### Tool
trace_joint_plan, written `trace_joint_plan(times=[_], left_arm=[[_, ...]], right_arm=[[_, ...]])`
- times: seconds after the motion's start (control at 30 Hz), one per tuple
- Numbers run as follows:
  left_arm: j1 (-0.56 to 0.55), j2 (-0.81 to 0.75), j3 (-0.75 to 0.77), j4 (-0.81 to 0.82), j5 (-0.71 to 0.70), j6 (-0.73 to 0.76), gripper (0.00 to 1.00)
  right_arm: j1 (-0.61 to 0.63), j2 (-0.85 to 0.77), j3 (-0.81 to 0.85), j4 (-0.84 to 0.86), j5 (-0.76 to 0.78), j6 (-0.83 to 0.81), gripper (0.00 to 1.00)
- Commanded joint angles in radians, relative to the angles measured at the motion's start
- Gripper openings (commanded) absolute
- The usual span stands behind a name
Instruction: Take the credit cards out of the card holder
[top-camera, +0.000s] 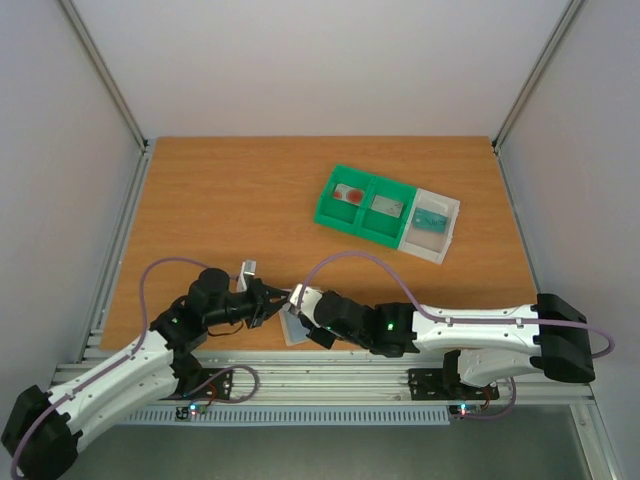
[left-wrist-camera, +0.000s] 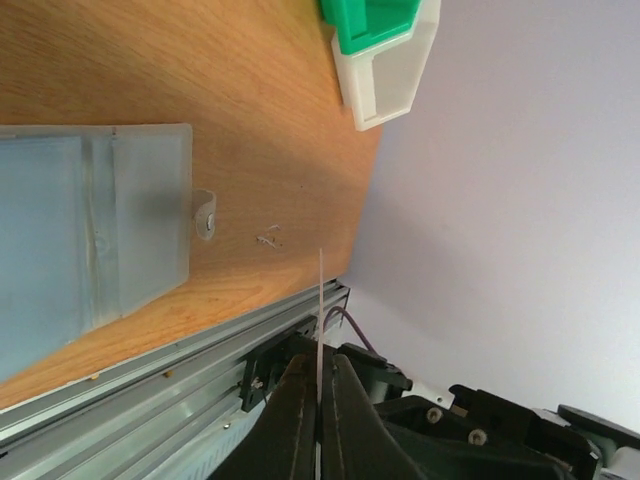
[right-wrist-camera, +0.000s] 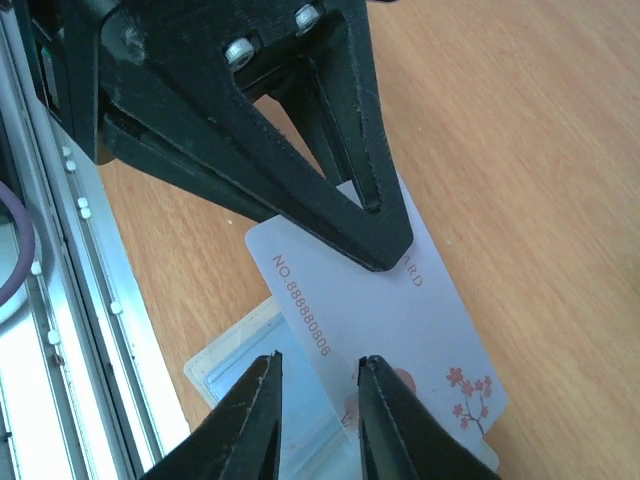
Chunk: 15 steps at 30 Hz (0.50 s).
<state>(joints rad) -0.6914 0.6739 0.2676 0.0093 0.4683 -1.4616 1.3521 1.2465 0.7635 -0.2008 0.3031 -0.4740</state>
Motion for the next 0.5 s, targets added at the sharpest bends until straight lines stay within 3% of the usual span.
trace_joint_plan(times=[0.0, 0.13, 0.27, 0.47], left_arm=[[-0.004, 0.005, 0.052, 0.019, 0.021, 0.075, 0.00], [-0.004, 0.013, 0.086, -0.089, -0.009, 0.169, 0.00], [-0.004, 0.015, 0.090, -0.120, -0.034, 0.262, 0.00], [-0.005, 0.012, 0.092, -0.102, -0.028, 0.343, 0.00]], right_arm=[[0.012, -0.006, 0.066, -0.082, 0.030, 0.115, 0.27], [0.000, -0.054, 0.100, -0.157, -0.017, 0.205, 0.35], [-0.042, -0.080, 0.154, -0.261, -0.066, 0.320, 0.36], [-0.189, -0.117, 0.145, -0.280, -0.285, 0.543, 0.36]])
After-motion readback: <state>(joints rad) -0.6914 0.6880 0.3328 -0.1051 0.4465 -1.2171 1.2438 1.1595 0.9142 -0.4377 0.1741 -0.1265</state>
